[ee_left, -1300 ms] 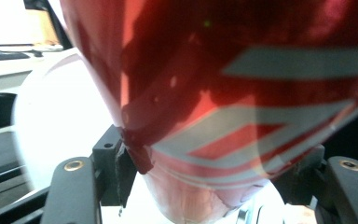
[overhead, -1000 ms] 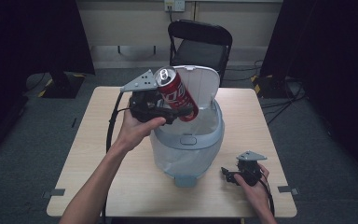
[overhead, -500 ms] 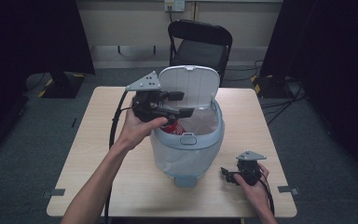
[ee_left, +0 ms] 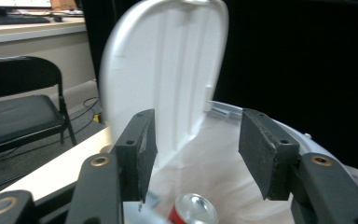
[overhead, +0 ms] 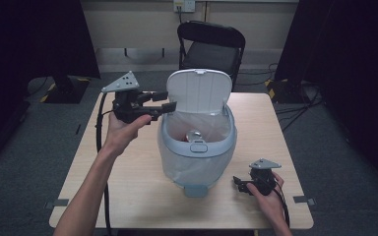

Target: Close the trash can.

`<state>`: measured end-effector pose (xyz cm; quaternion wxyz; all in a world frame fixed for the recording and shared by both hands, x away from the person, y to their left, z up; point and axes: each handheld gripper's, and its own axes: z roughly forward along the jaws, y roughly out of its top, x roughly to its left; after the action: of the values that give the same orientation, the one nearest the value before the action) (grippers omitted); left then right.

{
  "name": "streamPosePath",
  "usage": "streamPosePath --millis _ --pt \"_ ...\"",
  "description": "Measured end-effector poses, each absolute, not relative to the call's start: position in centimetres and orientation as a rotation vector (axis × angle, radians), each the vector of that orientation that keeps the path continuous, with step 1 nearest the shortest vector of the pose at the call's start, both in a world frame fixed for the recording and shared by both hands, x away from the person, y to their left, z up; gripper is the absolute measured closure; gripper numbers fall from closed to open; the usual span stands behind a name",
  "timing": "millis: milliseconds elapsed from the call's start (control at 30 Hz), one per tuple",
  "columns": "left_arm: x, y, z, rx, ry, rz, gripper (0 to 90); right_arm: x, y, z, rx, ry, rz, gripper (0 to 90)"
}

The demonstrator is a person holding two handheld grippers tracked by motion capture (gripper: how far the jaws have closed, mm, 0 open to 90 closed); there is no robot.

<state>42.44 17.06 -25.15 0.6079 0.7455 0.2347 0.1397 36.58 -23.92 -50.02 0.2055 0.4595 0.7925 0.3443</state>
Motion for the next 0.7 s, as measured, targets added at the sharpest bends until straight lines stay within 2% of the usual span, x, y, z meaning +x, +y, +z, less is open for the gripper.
streamPosePath --millis 300,700 --pt "44.9 19.1 -25.4 1.661 0.644 0.341 52.9 36.6 -23.9 -50.0 1.281 2.209 0.960 13.0" --pt "48.1 18.3 -24.3 1.643 0.699 0.366 52.7 36.6 -23.9 -50.0 1.280 2.209 0.960 13.0"
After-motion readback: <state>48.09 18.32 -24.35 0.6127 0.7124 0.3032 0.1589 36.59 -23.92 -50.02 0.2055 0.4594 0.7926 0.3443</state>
